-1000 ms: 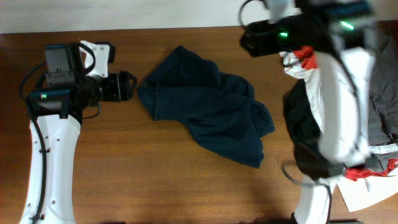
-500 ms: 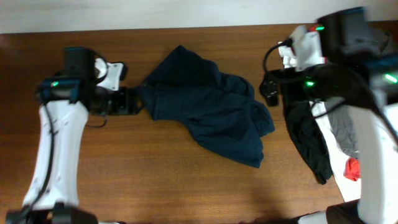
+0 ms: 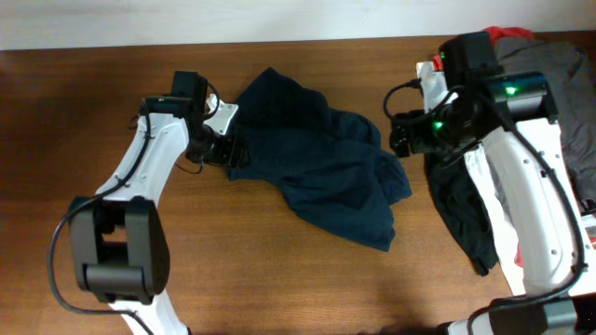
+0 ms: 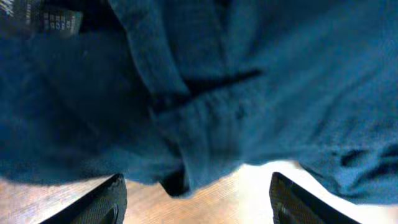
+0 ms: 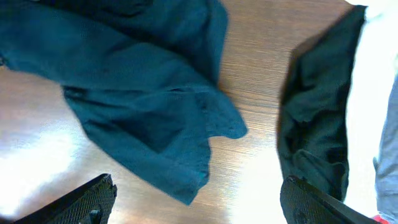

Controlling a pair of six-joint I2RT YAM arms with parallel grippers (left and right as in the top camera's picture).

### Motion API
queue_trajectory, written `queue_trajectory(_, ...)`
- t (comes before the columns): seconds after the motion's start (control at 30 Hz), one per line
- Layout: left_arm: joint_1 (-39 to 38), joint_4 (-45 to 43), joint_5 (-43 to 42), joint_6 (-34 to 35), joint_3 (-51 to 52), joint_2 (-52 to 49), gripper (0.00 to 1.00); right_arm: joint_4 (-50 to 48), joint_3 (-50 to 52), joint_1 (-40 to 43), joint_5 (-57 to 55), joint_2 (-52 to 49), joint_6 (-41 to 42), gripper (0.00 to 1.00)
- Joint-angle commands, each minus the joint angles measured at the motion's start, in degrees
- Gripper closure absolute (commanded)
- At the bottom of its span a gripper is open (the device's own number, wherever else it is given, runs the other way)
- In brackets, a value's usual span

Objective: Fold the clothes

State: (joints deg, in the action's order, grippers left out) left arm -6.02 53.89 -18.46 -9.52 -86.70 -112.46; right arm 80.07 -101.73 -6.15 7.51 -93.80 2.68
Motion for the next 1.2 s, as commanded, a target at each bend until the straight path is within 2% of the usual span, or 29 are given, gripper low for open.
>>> queue_trajectory(0.0, 0.04, -1.97, 0.92, -1.33, -0.61, -2.34, 0.27, -0.63, 1.60, 1.57, -0.68, 1.03, -0.96, 0.11)
queue_trajectory(0.1, 0.00, -4.26, 0.85, -1.31, -0.61, -2.73, 0.28, -1.33, 2.14, 1.84, -0.68, 1.03, -1.60, 0.11)
queue_trajectory(0.23, -0.76, -4.37, -0.26, -1.31, -0.59, -2.84, 0.37, -2.21, 3.34, 1.84, -0.68, 0.85, -1.81, 0.12)
queue_trajectory(0.33, -2.21, -4.13, -0.20, -1.33, -0.55, -3.34, 0.38, -2.78, 4.39, 1.86, -0.68, 0.85, -1.81, 0.12)
queue_trajectory(0.47, -4.55, -3.96, -0.20, -1.31, -0.55, -4.76, 0.55, -3.02, 4.61, 1.86, -0.72, 0.85, -2.47, 0.12)
queue_trajectory(0.57, -5.55, -3.96, -0.13, -1.33, -0.55, -4.85, 0.60, -2.97, 4.61, 2.34, -0.70, 0.85, -2.45, 0.12)
queue_trajectory(0.63, -5.84, -4.13, 0.37, -1.31, -0.55, -4.85, 0.70, -2.97, 4.61, 2.86, -0.68, 0.85, -2.45, 0.12)
queue_trajectory(0.7, -5.81, -4.15, 1.22, -1.29, -0.55, -4.85, 0.92, -2.95, 4.63, 3.34, -0.48, 0.85, -2.45, 0.12)
queue_trajectory(0.73, -5.70, -4.15, 1.79, -1.29, -0.55, -4.85, 0.99, -2.95, 4.68, 3.63, -0.44, 0.83, -2.43, 0.12)
queue_trajectory(0.93, -3.89, -0.83, 1.31, 1.27, -5.05, -3.37, 0.99, -2.99, 4.79, 3.67, 2.05, 0.63, -2.23, 0.12)
queue_trajectory(1.17, -3.39, 4.15, 1.33, 1.29, -20.90, 2.10, 0.99, -3.58, 6.29, 3.67, 5.16, -0.24, -1.16, 0.14)
